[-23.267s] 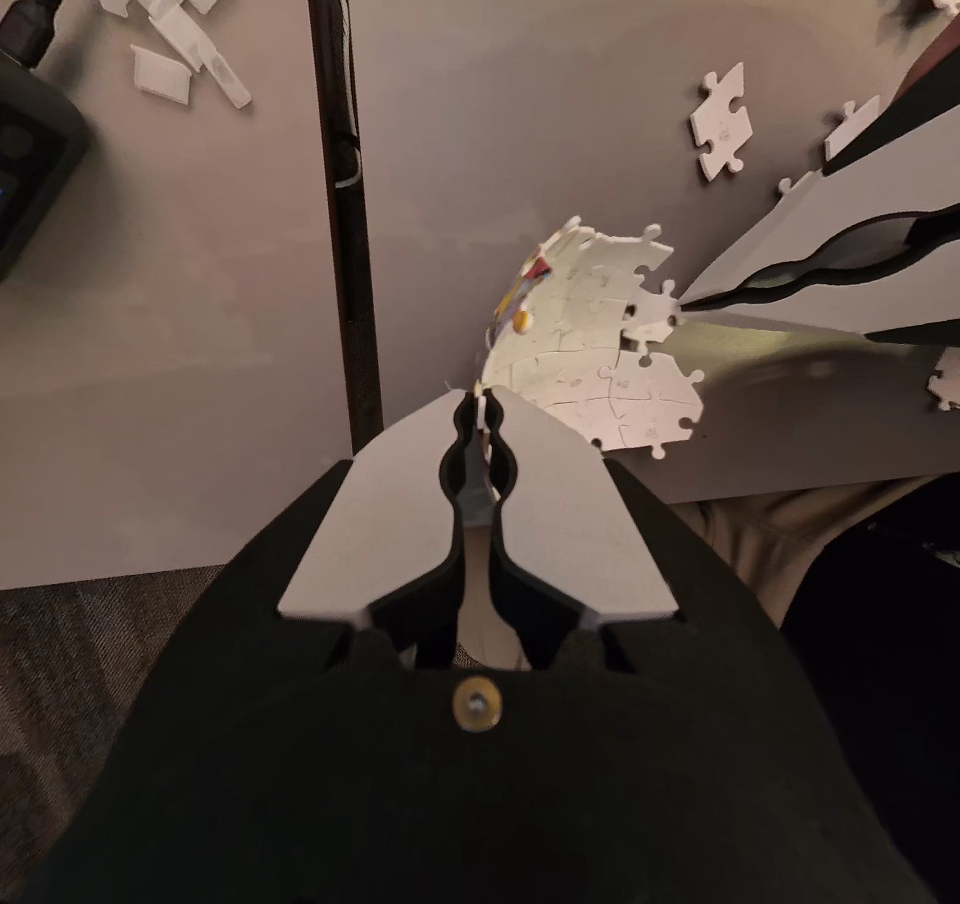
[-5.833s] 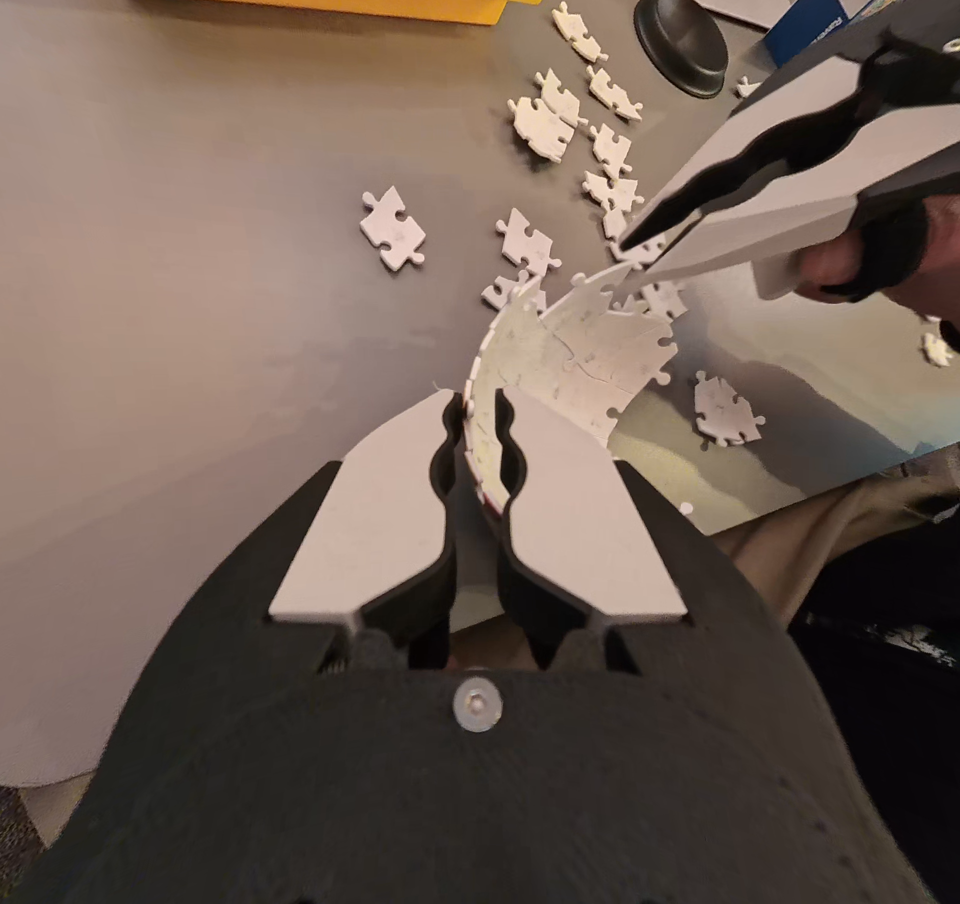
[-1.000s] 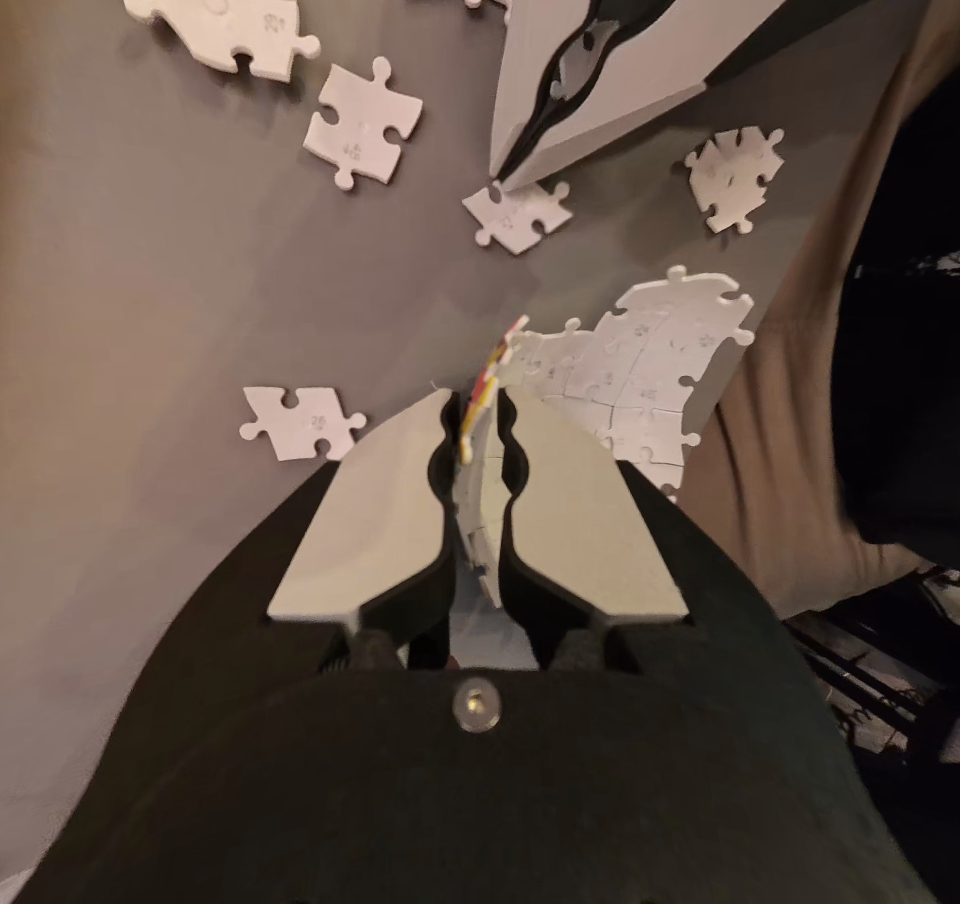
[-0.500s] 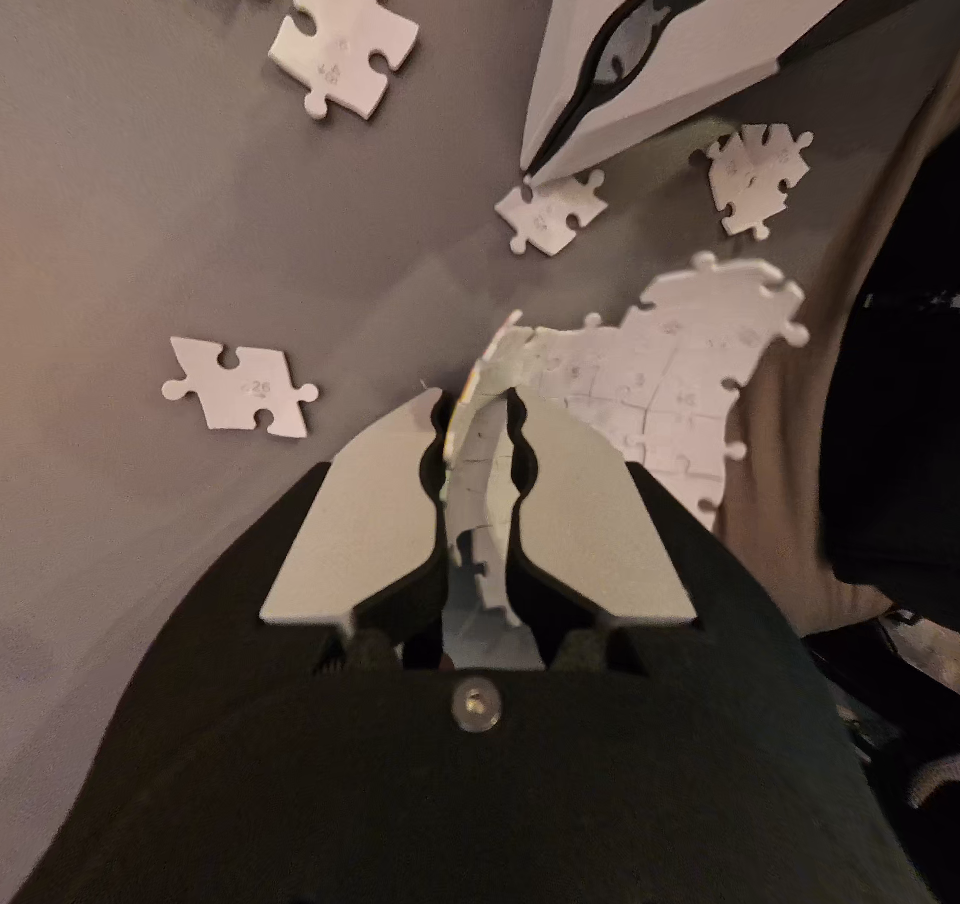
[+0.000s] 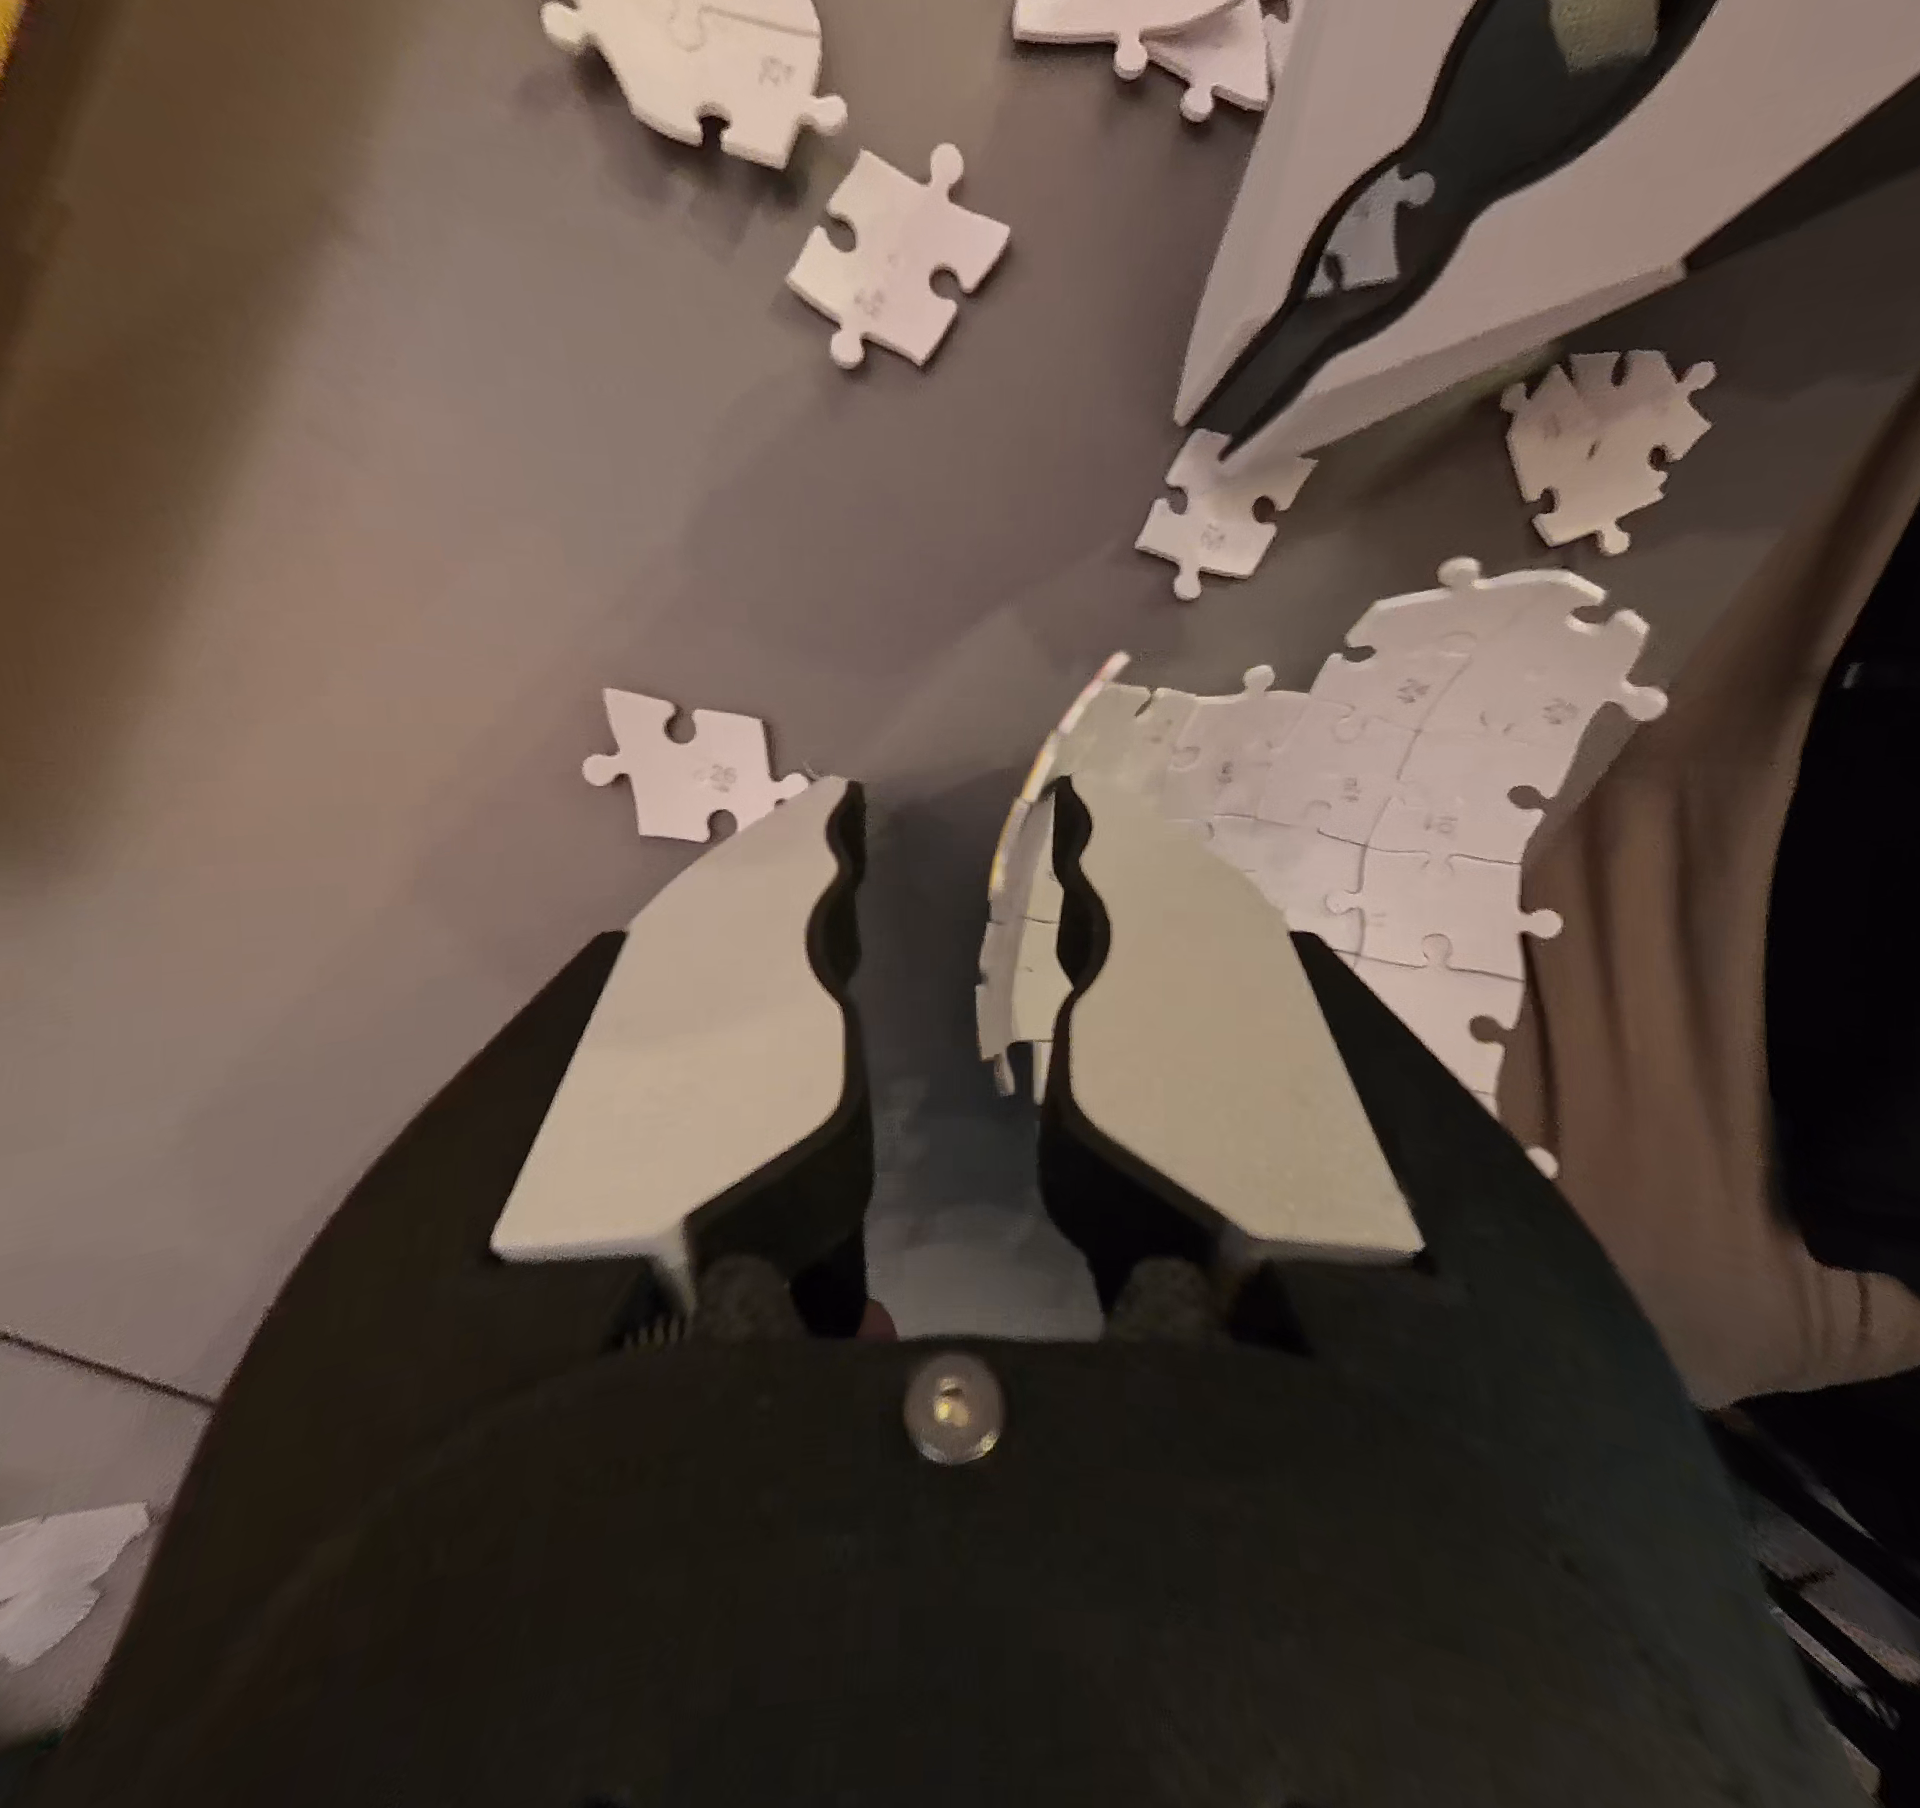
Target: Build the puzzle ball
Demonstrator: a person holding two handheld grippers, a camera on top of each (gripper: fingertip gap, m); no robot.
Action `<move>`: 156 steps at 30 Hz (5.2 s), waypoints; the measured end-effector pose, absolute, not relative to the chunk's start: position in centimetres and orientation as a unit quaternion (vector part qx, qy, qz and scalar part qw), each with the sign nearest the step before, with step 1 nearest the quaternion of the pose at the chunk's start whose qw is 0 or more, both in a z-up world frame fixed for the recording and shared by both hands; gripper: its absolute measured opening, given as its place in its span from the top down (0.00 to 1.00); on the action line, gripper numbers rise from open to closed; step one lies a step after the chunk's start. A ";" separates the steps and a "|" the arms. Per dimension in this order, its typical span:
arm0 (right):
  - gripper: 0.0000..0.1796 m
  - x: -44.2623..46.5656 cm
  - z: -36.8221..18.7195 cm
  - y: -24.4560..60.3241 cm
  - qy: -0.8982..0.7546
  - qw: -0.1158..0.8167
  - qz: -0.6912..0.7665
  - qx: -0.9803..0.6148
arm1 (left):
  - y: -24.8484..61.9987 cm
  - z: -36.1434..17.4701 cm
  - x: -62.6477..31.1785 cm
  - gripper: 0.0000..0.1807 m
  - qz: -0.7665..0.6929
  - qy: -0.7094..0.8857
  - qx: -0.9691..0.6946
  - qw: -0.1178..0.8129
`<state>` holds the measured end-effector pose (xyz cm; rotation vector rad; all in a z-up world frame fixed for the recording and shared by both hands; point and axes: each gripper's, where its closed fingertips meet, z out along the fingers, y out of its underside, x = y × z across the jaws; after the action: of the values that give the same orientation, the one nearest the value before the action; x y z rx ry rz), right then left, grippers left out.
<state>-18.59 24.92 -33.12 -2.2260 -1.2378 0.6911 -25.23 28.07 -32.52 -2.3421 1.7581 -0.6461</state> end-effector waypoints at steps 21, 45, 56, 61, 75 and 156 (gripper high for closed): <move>0.96 -18.1 -34.1 27.9 -0.431 0.293 0.199 -0.830 | 29.8 -34.0 -24.5 0.66 -0.152 0.597 -0.783 0.091; 0.98 -19.9 -34.0 26.8 -0.511 0.280 0.181 -0.792 | 29.8 -34.4 -23.9 0.58 -0.102 0.585 -0.799 0.096; 1.00 -20.2 -34.0 26.9 -0.477 0.281 0.214 -0.805 | 31.0 -33.4 -23.0 0.54 -0.114 0.575 -0.802 0.116; 0.98 -19.6 -33.4 27.1 -0.474 0.288 0.218 -0.803 | 31.1 -34.6 -23.3 0.53 -0.085 0.585 -0.800 0.098; 1.00 -19.3 -34.0 27.7 -0.508 0.296 0.185 -0.788 | 30.1 -34.7 -24.6 0.51 -0.066 0.562 -0.820 0.091; 1.00 -19.2 -33.9 25.8 -0.536 0.285 0.239 -0.758 | 30.5 -34.6 -23.9 0.51 0.052 0.580 -0.812 -0.041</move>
<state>-19.18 25.82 -33.93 -2.0265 -1.4343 0.6386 -23.95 30.54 -34.56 -2.6192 1.8720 0.1670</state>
